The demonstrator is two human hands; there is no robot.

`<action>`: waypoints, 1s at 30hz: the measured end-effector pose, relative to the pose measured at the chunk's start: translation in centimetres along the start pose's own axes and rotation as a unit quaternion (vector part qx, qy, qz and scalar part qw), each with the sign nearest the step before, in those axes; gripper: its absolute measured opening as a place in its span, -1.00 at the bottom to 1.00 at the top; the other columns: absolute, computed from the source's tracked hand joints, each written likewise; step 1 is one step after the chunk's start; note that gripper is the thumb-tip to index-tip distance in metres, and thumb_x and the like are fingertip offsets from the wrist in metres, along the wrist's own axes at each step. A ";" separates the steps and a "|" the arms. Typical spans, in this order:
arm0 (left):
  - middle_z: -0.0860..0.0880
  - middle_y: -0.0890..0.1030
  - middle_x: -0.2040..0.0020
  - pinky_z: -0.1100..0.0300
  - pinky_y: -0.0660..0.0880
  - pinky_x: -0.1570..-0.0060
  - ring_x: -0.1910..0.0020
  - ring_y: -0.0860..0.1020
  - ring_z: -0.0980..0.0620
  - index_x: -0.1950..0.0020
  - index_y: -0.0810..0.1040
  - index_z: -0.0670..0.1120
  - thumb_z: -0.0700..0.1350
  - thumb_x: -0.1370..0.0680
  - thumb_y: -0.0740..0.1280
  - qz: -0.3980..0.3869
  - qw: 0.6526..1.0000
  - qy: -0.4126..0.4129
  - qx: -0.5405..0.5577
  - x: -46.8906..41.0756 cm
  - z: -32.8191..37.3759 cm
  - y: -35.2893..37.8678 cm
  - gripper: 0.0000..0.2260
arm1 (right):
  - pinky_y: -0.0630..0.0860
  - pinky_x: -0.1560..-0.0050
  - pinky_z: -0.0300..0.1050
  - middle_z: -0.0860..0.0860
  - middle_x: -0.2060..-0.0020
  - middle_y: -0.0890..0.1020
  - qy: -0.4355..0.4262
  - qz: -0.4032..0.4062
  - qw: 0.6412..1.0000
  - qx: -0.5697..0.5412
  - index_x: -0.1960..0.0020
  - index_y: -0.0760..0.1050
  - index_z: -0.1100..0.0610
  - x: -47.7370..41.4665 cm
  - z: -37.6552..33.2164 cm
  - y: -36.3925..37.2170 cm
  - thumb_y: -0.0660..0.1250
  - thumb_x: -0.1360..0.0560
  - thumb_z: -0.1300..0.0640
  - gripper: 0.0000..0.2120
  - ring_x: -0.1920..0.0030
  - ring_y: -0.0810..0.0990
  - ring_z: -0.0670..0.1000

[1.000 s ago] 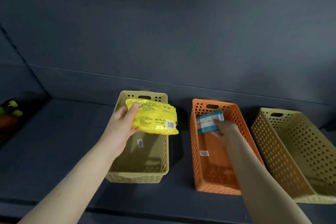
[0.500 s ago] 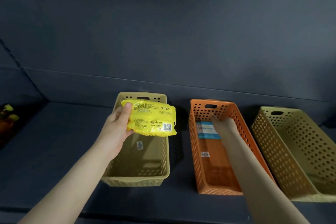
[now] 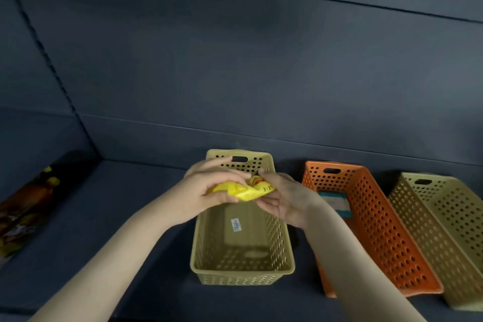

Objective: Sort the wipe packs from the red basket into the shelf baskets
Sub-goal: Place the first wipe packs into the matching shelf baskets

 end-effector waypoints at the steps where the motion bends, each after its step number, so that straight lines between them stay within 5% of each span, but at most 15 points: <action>1: 0.39 0.27 -0.43 0.11 -0.02 -0.45 -0.52 0.04 0.24 -0.32 0.36 0.37 0.40 -0.42 0.19 -0.008 0.999 0.010 -0.037 0.2 -0.7 -0.2 -0.53 | 0.64 0.18 -0.08 0.20 -0.01 0.68 -0.023 -0.004 0.999 -0.035 -0.32 0.36 0.17 -0.4 0.1 0.3 0.44 -0.46 0.11 -0.50 0.05 0.70 0.13; 3: 0.39 0.06 -0.50 0.13 -0.07 -0.45 -0.51 -0.08 0.32 -0.43 0.15 0.42 0.49 -0.34 0.19 -0.010 0.999 -0.036 0.012 0.9 -2.4 -1.0 -0.33 | 0.65 0.17 -0.03 0.18 -0.03 0.68 -0.068 -0.001 0.991 -0.112 -0.33 0.33 0.13 -1.0 0.3 0.4 0.39 -0.48 0.26 -0.53 0.04 0.70 0.15; 5: 0.45 0.12 -0.41 0.25 0.11 -0.41 -0.41 0.07 0.48 -0.47 0.08 0.33 0.45 -0.37 0.15 0.005 0.977 -0.134 0.168 2.0 -4.7 -1.5 -0.30 | 0.65 0.10 0.05 0.19 -0.11 0.64 -0.106 -0.006 0.982 -0.158 -0.31 0.35 0.08 -1.1 0.2 0.7 0.35 -0.48 0.33 -0.55 0.00 0.68 0.18; 9: 0.33 0.42 -0.22 0.22 0.27 -0.19 -0.24 0.38 0.30 -0.38 0.33 0.19 0.37 -0.48 -0.02 0.056 0.931 -0.265 0.245 2.5 -7.6 -0.7 -0.46 | 0.63 -0.02 0.05 0.21 -0.18 0.61 -0.143 -0.017 0.975 -0.167 -0.36 0.35 0.17 -1.7 1.1 1.7 0.35 -0.45 0.35 -0.49 -0.10 0.64 0.18; 12: 0.18 0.55 -0.08 0.28 0.41 0.10 0.01 0.51 0.28 -0.24 0.41 0.10 0.24 -0.57 0.14 0.143 0.900 -0.303 0.278 2.0 -8.7 -0.2 -0.67 | 0.64 0.04 0.03 0.18 -0.16 0.63 -0.135 -0.013 0.978 -0.156 -0.36 0.38 0.17 -1.7 1.9 2.7 0.38 -0.46 0.16 -0.52 -0.10 0.65 0.18; 15: 0.08 0.60 -0.02 0.32 0.42 0.26 0.06 0.56 0.20 -0.16 0.44 0.03 0.12 -0.60 0.21 0.204 0.870 -0.319 0.315 1.9 -9.6 0.3 -0.78 | 0.65 0.12 0.04 0.14 -0.10 0.66 -0.143 0.051 0.982 -0.115 -0.30 0.43 0.11 -1.8 2.4 2.3 0.36 -0.51 0.03 -0.60 -0.07 0.66 0.17; 18: 0.01 0.62 -0.07 0.27 0.53 0.19 0.01 0.60 0.13 -0.14 0.49 0.01 0.01 -0.59 0.28 0.223 0.851 -0.304 0.365 1.6 -10.3 0.4 -0.84 | 0.63 0.10 0.05 0.15 -0.05 0.68 -0.182 0.116 0.971 -0.098 -0.28 0.45 0.14 -1.8 2.3 1.3 0.37 -0.50 0.04 -0.61 -0.04 0.67 0.16; 21: -0.01 0.65 -0.07 0.11 0.59 0.02 -0.01 0.63 0.06 -0.16 0.52 -0.02 0.00 -0.56 0.34 0.218 0.833 -0.305 0.407 1.4 -11.2 0.5 -0.79 | 0.64 0.08 0.04 0.17 -0.05 0.68 -0.214 0.112 0.964 -0.111 -0.24 0.48 0.17 -1.5 2.1 1.8 0.33 -0.54 0.09 -0.69 -0.02 0.68 0.16; 25: 0.02 0.68 0.00 0.13 0.55 -0.01 -0.01 0.63 0.06 -0.05 0.56 0.03 0.18 -0.54 0.28 0.182 0.836 -0.317 0.409 1.4 -12.0 0.7 -0.74 | 0.63 0.02 0.12 0.21 -0.05 0.67 -0.243 0.105 0.960 -0.091 -0.18 0.51 0.19 -1.2 1.4 2.3 0.31 -0.53 0.10 -0.73 0.00 0.67 0.17; 30: 0.06 0.67 0.11 0.26 0.51 0.24 0.14 0.64 0.15 0.08 0.53 0.11 0.13 -0.63 0.14 0.215 0.840 -0.309 0.391 1.5 -12.5 -0.2 -0.77 | 0.65 0.05 0.08 0.19 -0.06 0.67 -0.240 0.102 0.961 -0.092 -0.21 0.48 0.17 -1.3 1.6 2.3 0.30 -0.54 0.10 -0.72 -0.01 0.68 0.16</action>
Point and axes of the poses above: each hand's wrist, its own x-axis away from the middle knuckle, its own y-axis out of the palm, z = x × y, the point moved 10 cm from there along -x, towards the middle knuckle
